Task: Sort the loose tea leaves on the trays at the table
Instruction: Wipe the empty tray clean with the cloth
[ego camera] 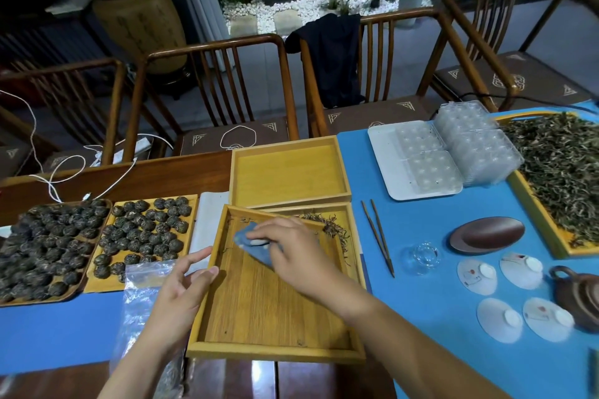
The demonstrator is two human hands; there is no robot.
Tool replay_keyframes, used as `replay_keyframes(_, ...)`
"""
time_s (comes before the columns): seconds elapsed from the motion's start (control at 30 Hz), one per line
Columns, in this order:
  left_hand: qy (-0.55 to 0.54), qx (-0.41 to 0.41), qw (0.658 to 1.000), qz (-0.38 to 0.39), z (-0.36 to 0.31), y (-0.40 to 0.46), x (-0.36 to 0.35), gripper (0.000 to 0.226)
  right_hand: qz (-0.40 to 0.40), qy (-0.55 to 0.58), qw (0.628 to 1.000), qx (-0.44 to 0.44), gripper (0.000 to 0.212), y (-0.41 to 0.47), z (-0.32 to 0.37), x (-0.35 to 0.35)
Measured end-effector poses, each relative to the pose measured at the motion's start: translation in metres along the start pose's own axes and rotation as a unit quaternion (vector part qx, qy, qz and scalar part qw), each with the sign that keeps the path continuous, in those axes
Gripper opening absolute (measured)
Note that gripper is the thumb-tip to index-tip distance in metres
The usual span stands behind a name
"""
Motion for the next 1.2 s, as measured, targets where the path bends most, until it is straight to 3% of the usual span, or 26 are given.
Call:
replay_keyframes(0.1, 0.001, -0.014, 1.0, -0.003, 0.0, -0.002, 0.0, 0.026, 0.026, 0.032, 0.999, -0.008, 0.046, 0.006, 0.012, -0.019)
replay_keyframes(0.27, -0.005, -0.014, 1.0, 0.0, -0.001, -0.003, 0.003, 0.026, 0.061, -0.037, 0.997, -0.008, 0.047, 0.005, 0.018, -0.042)
replay_keyframes(0.83, 0.002, -0.022, 1.0, -0.014, 0.005, -0.013, 0.003, 0.025, 0.019, -0.131, 0.987, -0.09, 0.047, 0.026, 0.005, -0.047)
replay_keyframes(1.2, -0.022, -0.006, 0.999, -0.027, 0.002, -0.005, 0.022, 0.026, 0.015, -0.141, 0.969, -0.202, 0.04, -0.001, -0.046, -0.019)
Point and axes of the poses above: each hand's wrist, its own y-axis towards the middle knuckle, its own x-axis out of the back of the hand, z = x × y, the point moved 1 cm from there along y, towards the middle knuckle, and after that the axes turned 6 degrees about -y, right-handed, at the moved point
